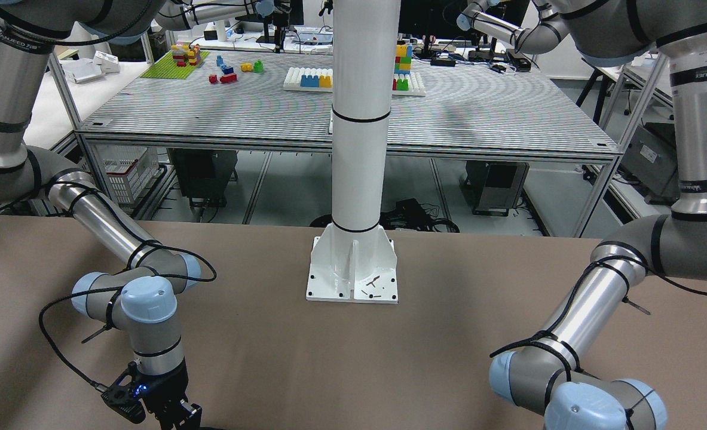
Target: Fold clothes
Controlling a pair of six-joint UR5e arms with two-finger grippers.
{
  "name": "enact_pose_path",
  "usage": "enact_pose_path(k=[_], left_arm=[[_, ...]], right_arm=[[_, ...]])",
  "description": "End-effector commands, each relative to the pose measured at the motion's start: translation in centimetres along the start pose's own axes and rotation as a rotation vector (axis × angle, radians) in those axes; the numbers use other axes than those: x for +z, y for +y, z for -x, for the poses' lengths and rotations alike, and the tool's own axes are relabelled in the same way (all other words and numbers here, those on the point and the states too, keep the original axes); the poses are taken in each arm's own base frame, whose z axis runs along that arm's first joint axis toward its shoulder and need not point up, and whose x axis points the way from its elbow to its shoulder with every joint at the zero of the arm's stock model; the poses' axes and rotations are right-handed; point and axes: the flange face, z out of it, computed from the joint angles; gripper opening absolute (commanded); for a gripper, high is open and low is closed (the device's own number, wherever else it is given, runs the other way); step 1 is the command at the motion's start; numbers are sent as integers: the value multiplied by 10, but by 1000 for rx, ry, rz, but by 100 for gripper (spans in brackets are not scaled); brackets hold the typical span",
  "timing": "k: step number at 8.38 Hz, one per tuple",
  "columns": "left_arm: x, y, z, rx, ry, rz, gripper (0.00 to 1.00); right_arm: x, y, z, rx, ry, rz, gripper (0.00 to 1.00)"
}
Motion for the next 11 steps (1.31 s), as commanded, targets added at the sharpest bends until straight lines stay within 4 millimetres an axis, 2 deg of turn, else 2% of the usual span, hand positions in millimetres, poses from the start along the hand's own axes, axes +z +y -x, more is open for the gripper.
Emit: enact_pose_path(k=[1,2,3,4,5,6,7,8,9,10,11], left_arm=[[-12,2,-6,-11,-17,0,68],[-13,3,-6,-25,-16,0,68],[-13,3,-7,-25,-15,-1,68],[-14,3,-8,-26,-13,-1,68],[-15,3,-9,-25,-10,-1,68],[-17,4,-10,-24,-6,0,68],[-17,4,-10,-24,-5,1,68],[-18,4,-12,-24,-2,5,67],[-20,6,-16,-21,4,9,67],[-20,8,-19,-19,8,14,67],[-26,12,-20,-16,19,17,67]], right_arm=[[0,8,1,62,-15,9,0],[-2,12,3,83,-25,14,0],[-16,15,3,104,-45,21,0],[-35,21,0,99,-64,41,0],[-56,38,-15,74,-63,87,0],[-92,53,-33,52,-46,203,0],[-126,76,-47,-2,-53,322,0],[-151,124,-44,-65,-67,456,0],[-169,157,-41,-112,-72,580,0],[-185,183,-40,-153,-73,681,0],[-188,191,-43,-170,-60,752,0]])
